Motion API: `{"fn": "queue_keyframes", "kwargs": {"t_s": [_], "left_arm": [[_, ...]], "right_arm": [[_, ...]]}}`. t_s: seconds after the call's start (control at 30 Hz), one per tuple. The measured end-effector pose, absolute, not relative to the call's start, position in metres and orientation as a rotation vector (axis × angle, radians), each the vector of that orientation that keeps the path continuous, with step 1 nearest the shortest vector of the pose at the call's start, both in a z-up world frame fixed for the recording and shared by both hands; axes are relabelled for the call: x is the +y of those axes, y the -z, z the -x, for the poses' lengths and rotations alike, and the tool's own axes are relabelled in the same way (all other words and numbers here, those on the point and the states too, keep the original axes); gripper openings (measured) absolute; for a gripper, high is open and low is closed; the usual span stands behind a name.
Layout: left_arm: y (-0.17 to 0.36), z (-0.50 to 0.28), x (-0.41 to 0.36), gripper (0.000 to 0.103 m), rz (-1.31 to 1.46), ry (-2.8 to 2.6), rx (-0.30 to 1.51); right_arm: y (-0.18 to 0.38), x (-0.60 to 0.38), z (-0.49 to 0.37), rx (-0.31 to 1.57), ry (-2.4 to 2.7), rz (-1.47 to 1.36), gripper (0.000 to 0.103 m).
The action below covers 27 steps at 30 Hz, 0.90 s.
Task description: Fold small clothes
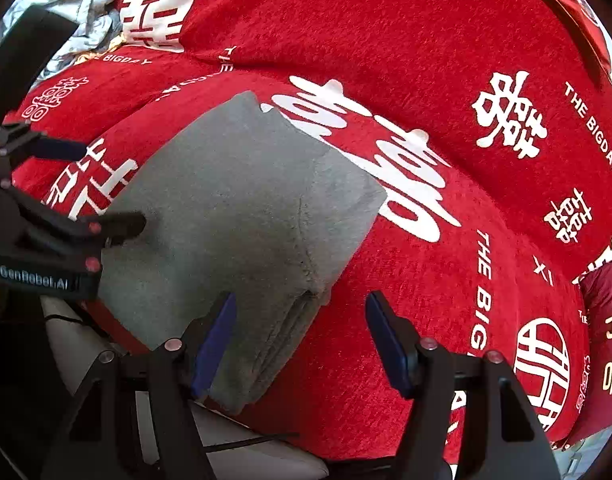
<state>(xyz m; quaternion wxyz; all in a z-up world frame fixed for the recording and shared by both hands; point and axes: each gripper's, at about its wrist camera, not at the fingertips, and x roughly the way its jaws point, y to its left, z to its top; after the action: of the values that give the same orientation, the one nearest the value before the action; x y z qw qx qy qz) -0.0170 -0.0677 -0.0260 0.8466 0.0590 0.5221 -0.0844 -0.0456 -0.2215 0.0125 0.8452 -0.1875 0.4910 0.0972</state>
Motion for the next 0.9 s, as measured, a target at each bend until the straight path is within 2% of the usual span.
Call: {"fn": "queue_keyframes", "kwargs": {"t_s": [0.33, 0.9], "left_arm": [[0.035, 0.023, -0.062, 0.103, -0.101, 0.144, 1.182], [0.040, 0.026, -0.072, 0.103, -0.160, 0.187, 1.194]], "right_arm": [[-0.011, -0.221, 0.045, 1.034, -0.199, 0.396, 0.070], [0.000, -0.219, 0.044, 1.075, -0.197, 0.400, 0.070]]}}
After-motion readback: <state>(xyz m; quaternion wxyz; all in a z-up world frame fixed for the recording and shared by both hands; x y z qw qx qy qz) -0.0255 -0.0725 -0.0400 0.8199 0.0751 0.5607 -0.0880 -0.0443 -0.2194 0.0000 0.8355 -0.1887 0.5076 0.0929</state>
